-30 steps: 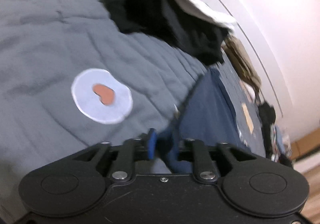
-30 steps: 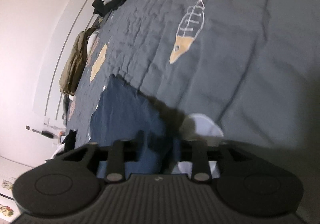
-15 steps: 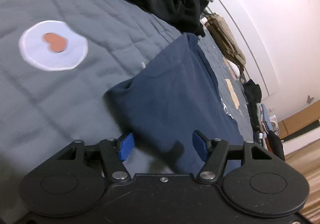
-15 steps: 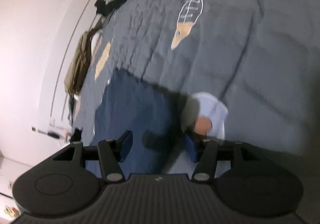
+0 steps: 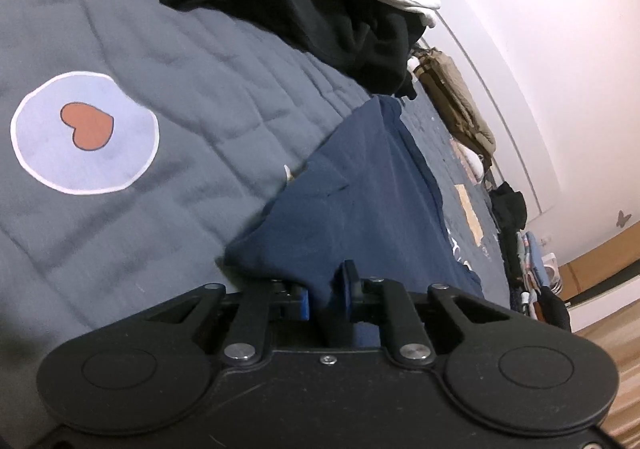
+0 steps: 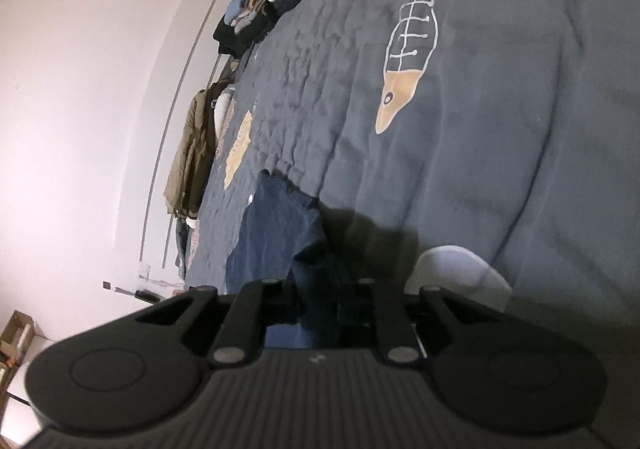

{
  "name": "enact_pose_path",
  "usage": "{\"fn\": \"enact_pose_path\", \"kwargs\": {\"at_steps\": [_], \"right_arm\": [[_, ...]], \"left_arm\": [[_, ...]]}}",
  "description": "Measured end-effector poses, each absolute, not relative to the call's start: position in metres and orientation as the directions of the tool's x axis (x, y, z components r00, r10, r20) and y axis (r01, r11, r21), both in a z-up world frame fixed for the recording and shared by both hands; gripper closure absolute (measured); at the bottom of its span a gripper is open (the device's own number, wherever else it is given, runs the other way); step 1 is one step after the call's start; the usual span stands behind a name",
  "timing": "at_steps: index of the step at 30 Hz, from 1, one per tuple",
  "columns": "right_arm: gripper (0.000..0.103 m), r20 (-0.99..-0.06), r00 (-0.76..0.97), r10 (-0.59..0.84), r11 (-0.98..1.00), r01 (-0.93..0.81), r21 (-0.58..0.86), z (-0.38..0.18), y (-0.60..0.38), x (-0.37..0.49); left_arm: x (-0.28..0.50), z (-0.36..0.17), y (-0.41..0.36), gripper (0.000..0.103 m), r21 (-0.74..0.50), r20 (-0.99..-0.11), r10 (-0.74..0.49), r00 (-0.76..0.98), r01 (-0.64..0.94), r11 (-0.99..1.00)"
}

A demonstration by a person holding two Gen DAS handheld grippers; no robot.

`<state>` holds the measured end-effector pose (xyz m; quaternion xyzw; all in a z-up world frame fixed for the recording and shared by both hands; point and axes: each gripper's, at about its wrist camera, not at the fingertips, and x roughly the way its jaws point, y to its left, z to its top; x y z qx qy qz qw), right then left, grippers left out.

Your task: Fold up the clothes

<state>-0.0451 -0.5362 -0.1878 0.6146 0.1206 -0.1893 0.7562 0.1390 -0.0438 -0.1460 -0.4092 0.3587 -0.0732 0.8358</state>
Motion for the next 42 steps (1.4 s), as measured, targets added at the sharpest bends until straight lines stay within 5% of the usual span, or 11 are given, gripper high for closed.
{"fn": "enact_pose_path", "kwargs": {"at_steps": [1,5,12,19,23,27,30,33,42], "right_arm": [[0.09,-0.416,0.899,-0.135,0.169,0.435,0.885,-0.188,-0.537,-0.045],[0.095,-0.417,0.9,-0.125,0.19,0.435,0.88,-0.175,-0.536,-0.046],[0.096,-0.387,0.919,-0.077,0.242,0.394,0.887,-0.129,-0.523,-0.073],[0.095,-0.537,0.841,-0.071,0.26,0.535,0.803,-0.135,-0.506,-0.125],[0.083,-0.727,0.678,-0.113,0.412,0.698,0.586,-0.146,-0.496,-0.13],[0.076,-0.704,0.691,-0.163,0.465,0.683,0.563,-0.126,-0.493,-0.147],[0.061,-0.648,0.728,-0.226,0.582,0.634,0.509,-0.097,-0.482,-0.153],[0.055,-0.577,0.781,-0.239,0.66,0.567,0.493,-0.075,-0.466,-0.152],[0.052,-0.508,0.84,0.189,0.767,0.197,0.611,-0.081,-0.383,-0.082]], "left_arm": [[0.141,-0.148,-0.044,0.078,-0.74,-0.543,-0.428,0.723,-0.172,0.65],[0.137,-0.139,-0.045,0.096,-0.723,-0.522,-0.423,0.741,-0.122,0.68],[0.102,-0.104,-0.023,0.098,-0.752,-0.466,-0.438,0.768,-0.084,0.654],[0.053,-0.1,-0.001,0.098,-0.736,-0.526,-0.457,0.718,-0.114,0.667],[0.042,-0.118,-0.001,0.095,-0.651,-0.641,-0.433,0.633,-0.15,0.744],[0.03,-0.118,0.007,0.084,-0.655,-0.632,-0.421,0.651,-0.158,0.739],[0.024,-0.111,0.008,0.063,-0.656,-0.606,-0.413,0.68,-0.134,0.742],[0.024,-0.11,0.007,0.06,-0.66,-0.598,-0.407,0.69,-0.135,0.739],[0.027,-0.121,-0.001,0.057,-0.631,-0.621,-0.382,0.684,-0.147,0.762]]}}
